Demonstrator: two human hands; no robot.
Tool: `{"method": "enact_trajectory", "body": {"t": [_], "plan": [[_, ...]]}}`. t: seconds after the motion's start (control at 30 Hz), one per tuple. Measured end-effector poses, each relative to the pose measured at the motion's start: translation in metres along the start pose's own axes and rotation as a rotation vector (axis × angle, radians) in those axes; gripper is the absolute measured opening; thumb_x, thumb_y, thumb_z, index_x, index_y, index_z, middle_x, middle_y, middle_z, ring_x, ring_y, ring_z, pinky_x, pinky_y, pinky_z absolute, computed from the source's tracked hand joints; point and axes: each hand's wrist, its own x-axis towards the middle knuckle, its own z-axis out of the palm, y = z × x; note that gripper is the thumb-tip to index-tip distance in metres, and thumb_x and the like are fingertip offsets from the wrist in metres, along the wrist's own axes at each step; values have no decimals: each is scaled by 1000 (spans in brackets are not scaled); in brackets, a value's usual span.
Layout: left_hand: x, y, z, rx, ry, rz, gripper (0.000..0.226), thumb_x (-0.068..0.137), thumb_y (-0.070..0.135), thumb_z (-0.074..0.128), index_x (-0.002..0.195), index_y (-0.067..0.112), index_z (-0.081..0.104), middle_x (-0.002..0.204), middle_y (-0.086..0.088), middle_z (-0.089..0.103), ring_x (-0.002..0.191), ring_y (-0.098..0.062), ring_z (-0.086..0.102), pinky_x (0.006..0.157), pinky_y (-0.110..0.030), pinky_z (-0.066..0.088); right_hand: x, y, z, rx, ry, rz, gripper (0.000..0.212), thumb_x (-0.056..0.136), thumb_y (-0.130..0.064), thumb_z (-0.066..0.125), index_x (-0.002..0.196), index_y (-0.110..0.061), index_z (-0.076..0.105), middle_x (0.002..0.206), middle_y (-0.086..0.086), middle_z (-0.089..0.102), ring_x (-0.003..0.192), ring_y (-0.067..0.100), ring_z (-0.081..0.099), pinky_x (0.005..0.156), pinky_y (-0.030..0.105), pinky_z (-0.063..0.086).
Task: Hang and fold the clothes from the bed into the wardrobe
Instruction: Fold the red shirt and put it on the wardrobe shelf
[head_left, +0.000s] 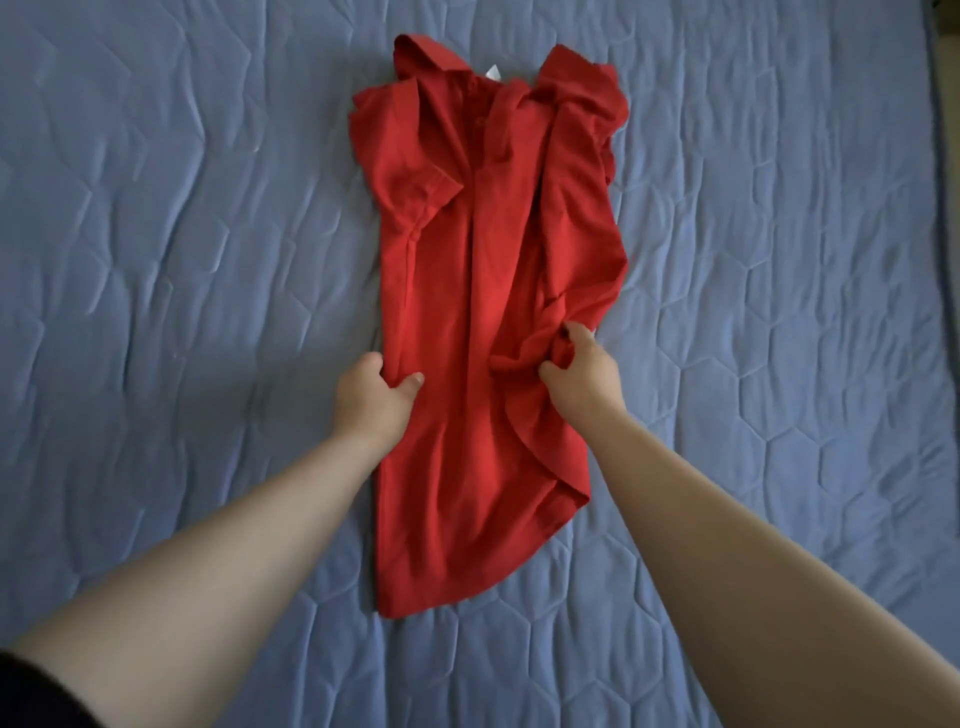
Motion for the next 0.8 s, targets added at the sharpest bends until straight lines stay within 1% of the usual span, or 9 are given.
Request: {"method": "enact_trajectory", "body": {"t": [0.1,0.17,0.23,0.37,0.5,0.63,0.7,0.77,0.8], "plan": [[-13,-7,-5,-40,-29,39,20,82,20,72,82,5,58,79,-11,62,73,-25,57,59,-26,29,-23,12,3,14,-11,-39,55,83,-13,63,136,-10,48,117,17,64,106,34,58,82,31,41],[-22,-9,-12,-35,-49,58,20,82,17,72,82,3,58,78,-11,62,72,-24,56,61,-29,32,-40,23,3,29,-26,-29,52,83,-13,63,133,-11,49,110,15,66,101,33,60,74,29,39],[-33,-14,-21,-25,-73,61,20,81,15,72,81,2,58,76,-11,61,70,-24,55,59,-28,28,-59,32,2,36,-34,-9,50,83,-13,62,132,-12,51,104,12,67,96,32,61,68,25,36],[-66,-33,-39,52,-121,37,22,79,16,74,80,1,58,74,-11,62,68,-23,55,55,-28,23,-100,50,2,-6,-90,44,51,82,-15,62,132,-17,51,99,12,69,92,33,63,64,26,35],[-105,-51,-51,99,-206,-41,27,78,15,75,71,10,50,65,-3,54,63,-20,49,52,-26,23,-144,65,-1,-15,-156,116,50,82,-15,61,131,-17,51,95,11,69,88,32,64,65,29,43],[-132,-62,-58,176,-336,-94,21,79,18,75,83,7,58,80,-8,64,77,-26,61,59,-26,31,-172,74,-8,-71,-216,176,46,82,-17,62,127,-18,53,96,8,67,91,30,63,68,31,46],[-133,-59,-62,245,-359,-98,28,79,22,75,96,5,61,94,-12,68,91,-28,64,71,-29,41,-172,71,-14,-193,-222,196,43,83,-29,61,125,-21,54,104,8,63,96,30,62,73,33,47],[-123,-49,-66,255,-278,-85,44,78,25,76,111,1,59,105,-16,66,101,-31,62,81,-32,43,-162,61,-23,-347,-157,208,43,84,-46,57,121,-24,56,112,7,53,102,31,60,78,34,47],[-115,-42,-68,232,-214,-59,49,77,25,77,114,-1,58,106,-18,65,101,-32,61,83,-33,43,-154,55,-28,-370,-105,190,43,84,-48,56,118,-23,58,115,7,49,105,32,58,81,35,47]]}}
